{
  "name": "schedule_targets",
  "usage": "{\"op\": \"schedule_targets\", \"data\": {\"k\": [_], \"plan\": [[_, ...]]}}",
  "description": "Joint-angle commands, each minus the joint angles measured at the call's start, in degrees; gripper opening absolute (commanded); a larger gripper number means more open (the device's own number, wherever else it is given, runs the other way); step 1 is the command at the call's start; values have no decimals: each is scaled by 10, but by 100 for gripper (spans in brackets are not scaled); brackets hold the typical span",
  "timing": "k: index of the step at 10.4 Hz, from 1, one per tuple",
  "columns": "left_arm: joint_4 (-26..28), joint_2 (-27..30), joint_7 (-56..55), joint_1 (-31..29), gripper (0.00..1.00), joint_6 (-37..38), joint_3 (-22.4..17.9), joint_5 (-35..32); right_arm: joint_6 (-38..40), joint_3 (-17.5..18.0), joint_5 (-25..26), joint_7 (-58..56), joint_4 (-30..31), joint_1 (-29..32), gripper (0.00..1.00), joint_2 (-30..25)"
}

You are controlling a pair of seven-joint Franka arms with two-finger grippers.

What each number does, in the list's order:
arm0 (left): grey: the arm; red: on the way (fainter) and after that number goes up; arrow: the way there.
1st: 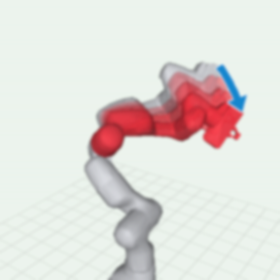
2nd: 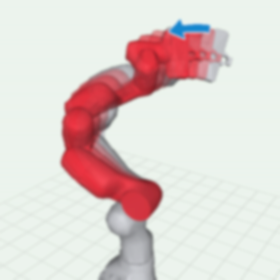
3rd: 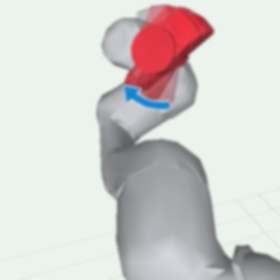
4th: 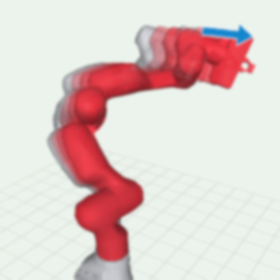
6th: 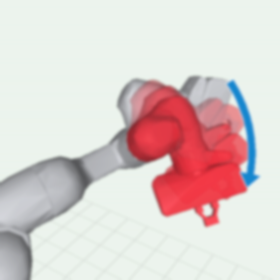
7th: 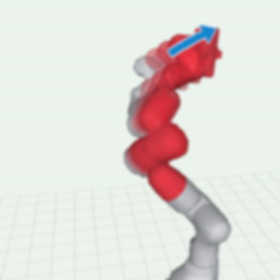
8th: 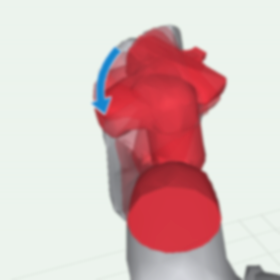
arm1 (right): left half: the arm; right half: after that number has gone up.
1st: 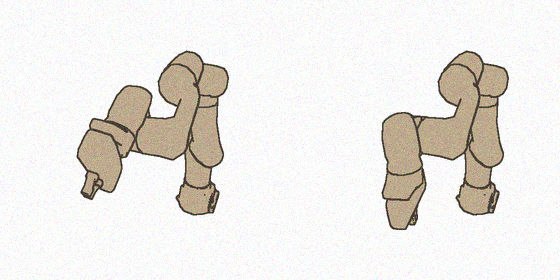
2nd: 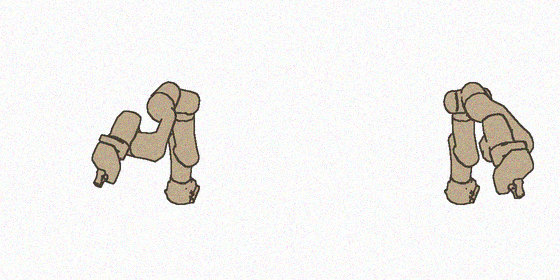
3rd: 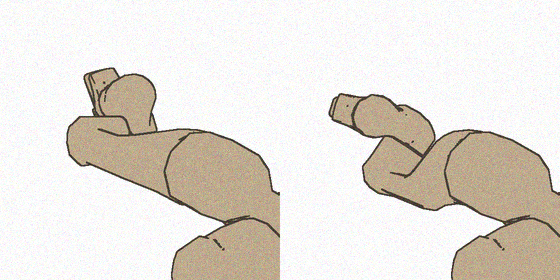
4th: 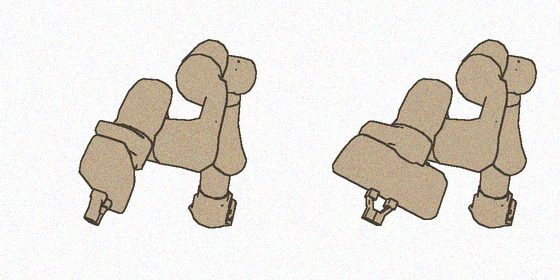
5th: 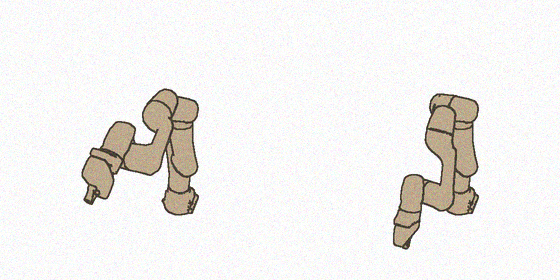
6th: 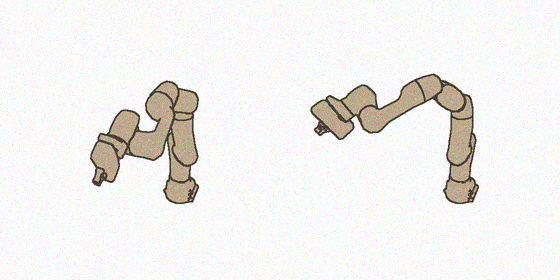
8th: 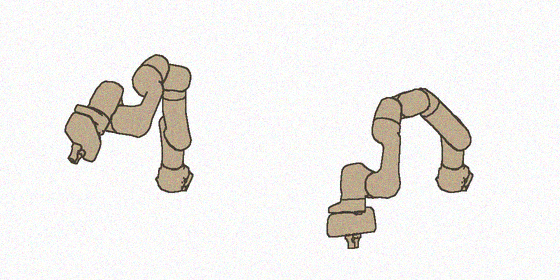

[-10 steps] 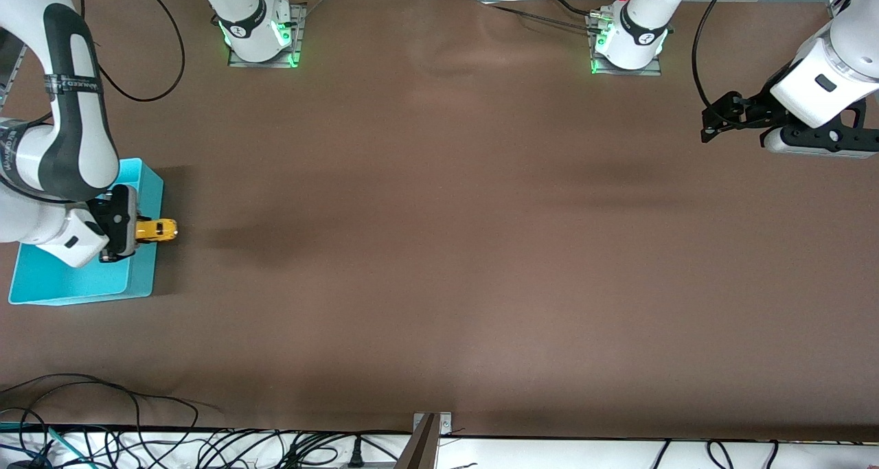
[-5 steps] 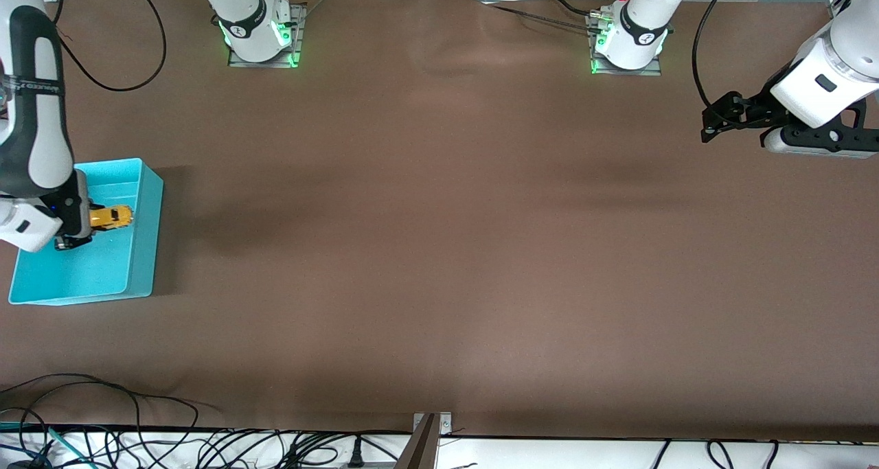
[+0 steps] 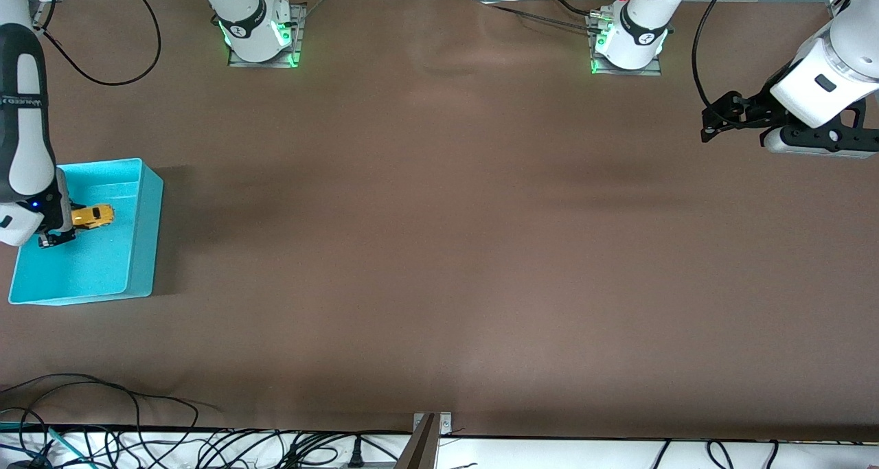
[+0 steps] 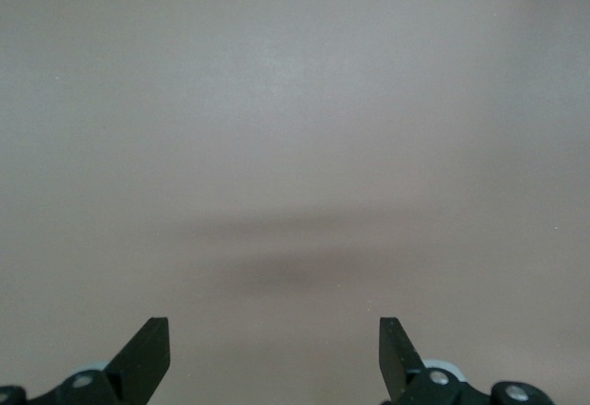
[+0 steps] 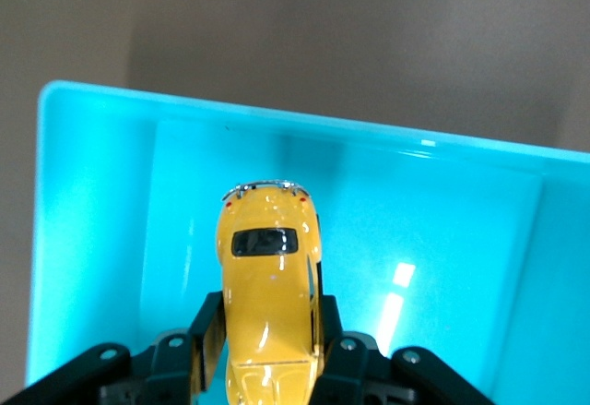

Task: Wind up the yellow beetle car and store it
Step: 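Lift the car with the right gripper and lower it into the box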

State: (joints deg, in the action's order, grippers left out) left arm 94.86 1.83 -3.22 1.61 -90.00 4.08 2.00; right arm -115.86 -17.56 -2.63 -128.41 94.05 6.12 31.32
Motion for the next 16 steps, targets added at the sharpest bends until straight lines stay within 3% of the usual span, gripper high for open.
{"op": "schedule_targets", "data": {"k": [1,16], "plan": [[-13,-2,-6,-3,100,11,1,0,-23,3,-24,-25,-6,9,0,29],[-13,-4,-6,-4,100,11,-1,-1,-84,16,-38,-40,0,52,0,91]]}}
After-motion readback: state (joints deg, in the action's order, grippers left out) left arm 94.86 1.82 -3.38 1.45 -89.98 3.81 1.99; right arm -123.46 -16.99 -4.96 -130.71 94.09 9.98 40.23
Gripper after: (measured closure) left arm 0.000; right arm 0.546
